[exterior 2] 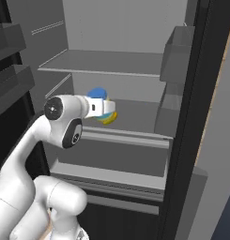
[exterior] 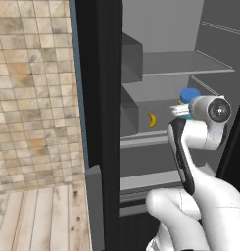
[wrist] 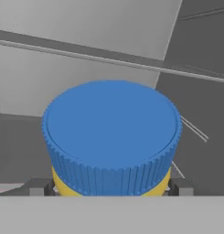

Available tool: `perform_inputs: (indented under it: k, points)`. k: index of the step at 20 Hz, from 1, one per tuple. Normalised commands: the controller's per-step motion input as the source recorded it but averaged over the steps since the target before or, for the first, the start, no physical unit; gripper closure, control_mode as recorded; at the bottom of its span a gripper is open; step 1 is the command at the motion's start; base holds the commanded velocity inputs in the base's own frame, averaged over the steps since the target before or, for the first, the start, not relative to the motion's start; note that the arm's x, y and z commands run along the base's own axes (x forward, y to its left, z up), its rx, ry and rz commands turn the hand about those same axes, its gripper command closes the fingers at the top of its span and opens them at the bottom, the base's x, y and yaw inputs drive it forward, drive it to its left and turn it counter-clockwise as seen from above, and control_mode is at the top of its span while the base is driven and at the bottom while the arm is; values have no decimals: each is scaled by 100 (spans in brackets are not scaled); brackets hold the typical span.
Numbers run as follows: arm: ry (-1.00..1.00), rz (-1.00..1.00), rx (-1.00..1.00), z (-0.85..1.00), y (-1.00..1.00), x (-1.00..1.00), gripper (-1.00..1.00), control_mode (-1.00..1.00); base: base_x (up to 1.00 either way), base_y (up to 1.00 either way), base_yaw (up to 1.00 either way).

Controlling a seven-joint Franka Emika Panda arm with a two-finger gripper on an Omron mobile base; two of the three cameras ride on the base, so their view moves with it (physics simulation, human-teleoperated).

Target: Move the banana and mayonnaise from the second highest shelf to the top shelf to make space. Then, place the pitcher from the counter on the cleared second highest shelf.

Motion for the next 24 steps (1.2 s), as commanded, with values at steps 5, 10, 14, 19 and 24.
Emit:
perform_inputs:
  k: [5,10,14,19,24]
  points:
    - [0,4,6,100,5,-90,100,-100,0,0,0]
    - [0,1,12,100,0,-39,100,-100,0,0,0]
    - [2,0,12,100,0,-10,100,-100,0,0,0]
    - [3,0,11,93,0,0,100,-100,0,0,0]
    - [10,0,4,50,-4,7,100,-100,0,0,0]
